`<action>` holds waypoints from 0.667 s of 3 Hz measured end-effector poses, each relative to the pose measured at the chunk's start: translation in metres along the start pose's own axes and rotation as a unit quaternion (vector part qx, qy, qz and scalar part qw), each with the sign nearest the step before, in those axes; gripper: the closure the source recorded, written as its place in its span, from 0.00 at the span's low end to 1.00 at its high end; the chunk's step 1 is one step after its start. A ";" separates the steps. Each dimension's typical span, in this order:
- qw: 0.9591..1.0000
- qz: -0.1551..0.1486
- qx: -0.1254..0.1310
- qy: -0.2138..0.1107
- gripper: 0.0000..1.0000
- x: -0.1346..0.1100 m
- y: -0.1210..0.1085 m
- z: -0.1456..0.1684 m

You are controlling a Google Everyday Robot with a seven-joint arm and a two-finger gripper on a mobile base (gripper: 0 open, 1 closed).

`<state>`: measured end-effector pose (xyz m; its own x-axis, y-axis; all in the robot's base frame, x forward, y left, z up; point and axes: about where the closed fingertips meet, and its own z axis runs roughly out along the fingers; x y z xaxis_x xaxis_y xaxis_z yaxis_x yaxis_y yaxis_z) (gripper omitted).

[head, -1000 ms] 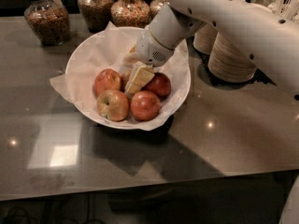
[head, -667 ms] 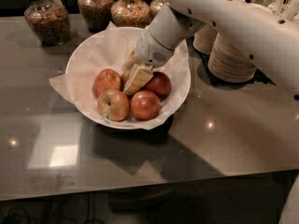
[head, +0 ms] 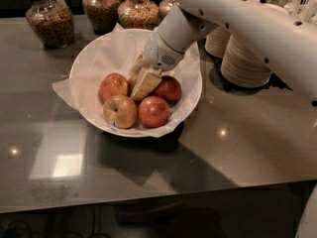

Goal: Pick apple from white bowl

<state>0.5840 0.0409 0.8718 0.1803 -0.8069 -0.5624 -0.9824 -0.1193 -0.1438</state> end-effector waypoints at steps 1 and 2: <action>1.000 0.000 0.000 0.000 1.00 0.000 0.000 0.000; 0.999 -0.019 0.018 -0.025 1.00 -0.015 0.009 -0.023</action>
Offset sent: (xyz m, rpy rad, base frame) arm -0.0297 -0.0104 0.0668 0.1332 -0.1153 0.0368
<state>0.5715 0.0385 0.8980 0.2213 -0.7719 -0.5960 -0.9724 -0.1279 -0.1953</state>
